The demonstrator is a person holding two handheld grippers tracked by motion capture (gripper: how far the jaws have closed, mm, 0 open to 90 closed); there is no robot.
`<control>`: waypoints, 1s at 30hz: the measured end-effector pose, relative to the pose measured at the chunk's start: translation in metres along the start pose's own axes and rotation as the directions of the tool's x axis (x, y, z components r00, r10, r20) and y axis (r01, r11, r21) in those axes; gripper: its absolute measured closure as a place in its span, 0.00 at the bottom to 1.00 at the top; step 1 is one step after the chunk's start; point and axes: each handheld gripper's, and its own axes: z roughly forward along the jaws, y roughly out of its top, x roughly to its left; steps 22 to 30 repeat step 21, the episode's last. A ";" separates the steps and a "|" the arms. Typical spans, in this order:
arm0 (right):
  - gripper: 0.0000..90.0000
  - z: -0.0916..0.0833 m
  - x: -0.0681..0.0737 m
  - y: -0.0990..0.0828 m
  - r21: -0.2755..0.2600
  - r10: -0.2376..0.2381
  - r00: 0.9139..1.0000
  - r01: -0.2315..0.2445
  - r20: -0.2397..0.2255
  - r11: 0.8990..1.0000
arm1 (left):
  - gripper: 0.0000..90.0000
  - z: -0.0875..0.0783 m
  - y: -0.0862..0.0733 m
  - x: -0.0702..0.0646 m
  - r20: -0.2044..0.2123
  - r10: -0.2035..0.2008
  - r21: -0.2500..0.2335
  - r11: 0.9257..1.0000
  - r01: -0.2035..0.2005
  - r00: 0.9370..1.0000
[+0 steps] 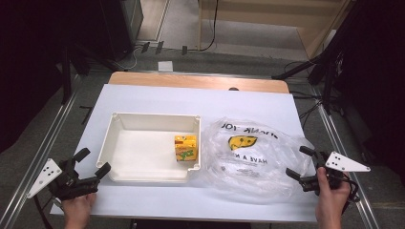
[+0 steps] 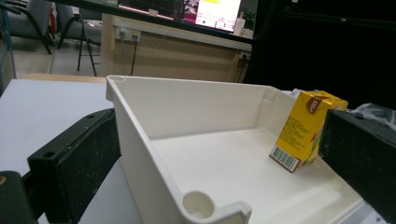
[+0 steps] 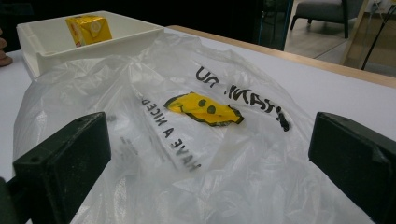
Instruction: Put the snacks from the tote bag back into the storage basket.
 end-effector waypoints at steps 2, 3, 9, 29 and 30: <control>0.00 -0.001 0.000 0.000 -0.003 0.002 1.000 -0.002 0.001 1.000 | 0.00 0.000 0.000 0.000 0.002 -0.001 0.001 1.000 0.001 1.000; 0.01 -0.003 -0.001 -0.001 -0.010 -0.002 1.000 0.002 0.010 1.000 | 0.00 0.000 0.000 0.000 0.001 0.000 0.001 1.000 0.000 1.000; 0.07 -0.007 0.000 0.001 -0.023 -0.011 1.000 0.011 0.021 1.000 | 0.00 0.001 0.000 -0.002 -0.002 0.014 0.010 1.000 -0.014 1.000; 0.15 -0.002 -0.003 -0.004 -0.010 0.004 1.000 -0.004 -0.006 1.000 | 0.00 0.004 -0.001 -0.005 -0.005 0.043 0.031 0.999 -0.042 0.999; 0.15 -0.002 -0.003 -0.004 -0.010 0.004 1.000 -0.004 -0.006 1.000 | 0.00 0.004 -0.001 -0.005 -0.005 0.043 0.031 0.999 -0.042 0.999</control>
